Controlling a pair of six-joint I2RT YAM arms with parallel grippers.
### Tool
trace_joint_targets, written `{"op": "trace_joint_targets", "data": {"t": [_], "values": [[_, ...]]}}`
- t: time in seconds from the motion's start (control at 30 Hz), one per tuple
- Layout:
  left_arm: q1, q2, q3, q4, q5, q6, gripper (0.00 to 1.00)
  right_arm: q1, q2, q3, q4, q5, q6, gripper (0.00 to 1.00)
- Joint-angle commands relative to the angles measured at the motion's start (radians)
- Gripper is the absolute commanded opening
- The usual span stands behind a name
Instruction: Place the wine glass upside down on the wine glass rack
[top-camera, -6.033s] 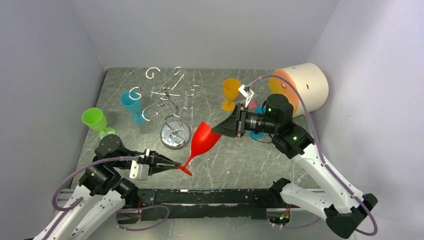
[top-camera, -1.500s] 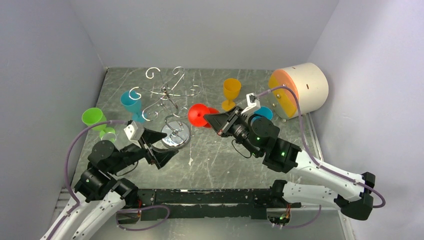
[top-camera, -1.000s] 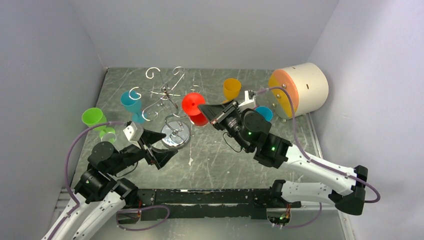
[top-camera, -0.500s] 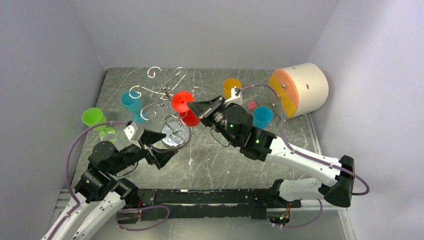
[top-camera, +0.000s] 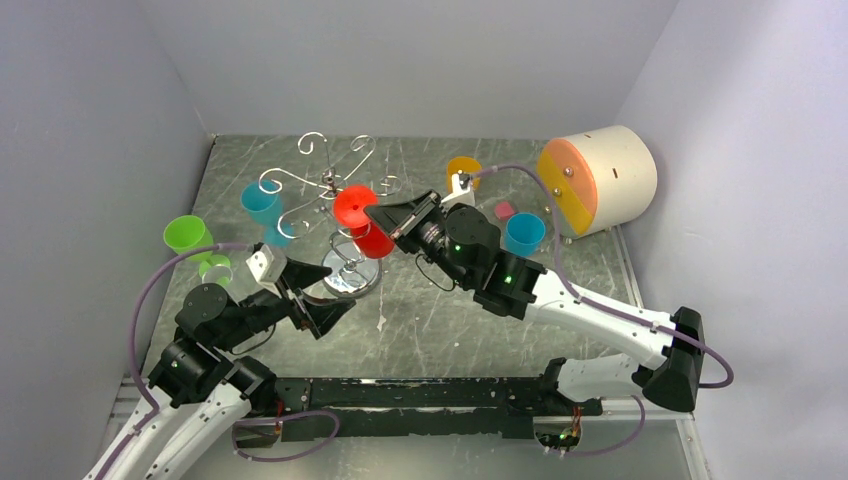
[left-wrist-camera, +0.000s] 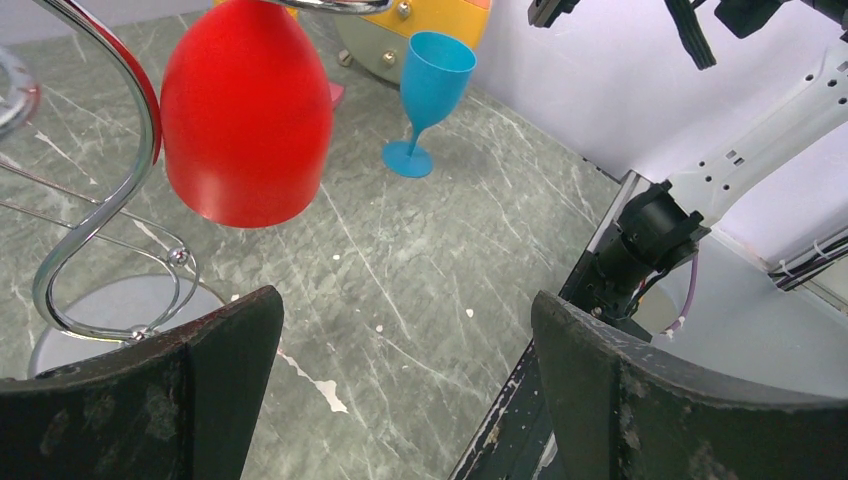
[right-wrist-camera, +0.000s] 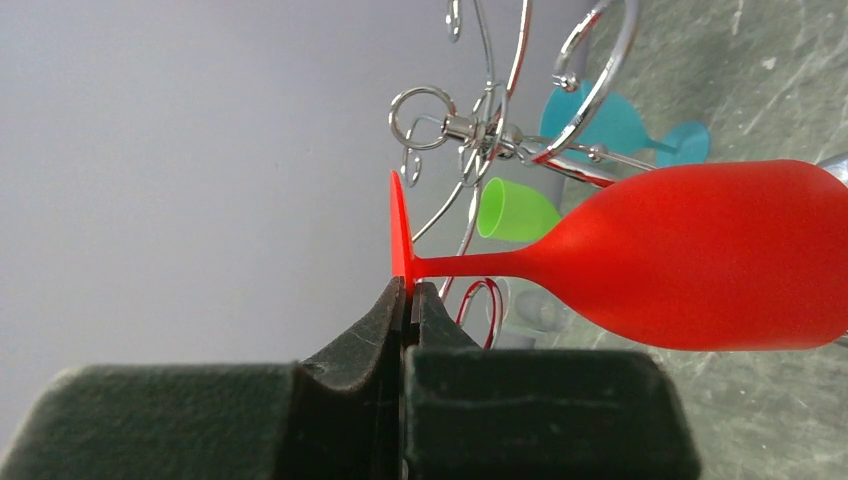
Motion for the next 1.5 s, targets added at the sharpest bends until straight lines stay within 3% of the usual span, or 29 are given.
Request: {"op": "trace_joint_targets", "data": {"t": [0.0, 0.87, 1.17, 1.37, 1.47], "values": [[0.002, -0.011, -0.006, -0.005, 0.007, 0.010, 0.98, -0.007, -0.014, 0.009, 0.073, -0.034, 0.006, 0.00], [0.003, 0.005, 0.006, -0.023, -0.028, -0.018, 1.00, -0.023, 0.041, 0.059, 0.057, -0.134, 0.041, 0.00], [0.003, 0.063, 0.150, -0.151, -0.176, -0.173, 0.73, -0.021, 0.037, 0.072, 0.033, -0.157, 0.070, 0.00], [0.002, 0.095, 0.262, -0.254, -0.304, -0.274, 0.46, -0.022, 0.028, 0.054, 0.034, -0.137, 0.094, 0.00], [0.002, 0.079, 0.267, -0.254, -0.336, -0.310, 0.41, -0.024, 0.036, 0.068, 0.026, -0.143, 0.093, 0.00]]}}
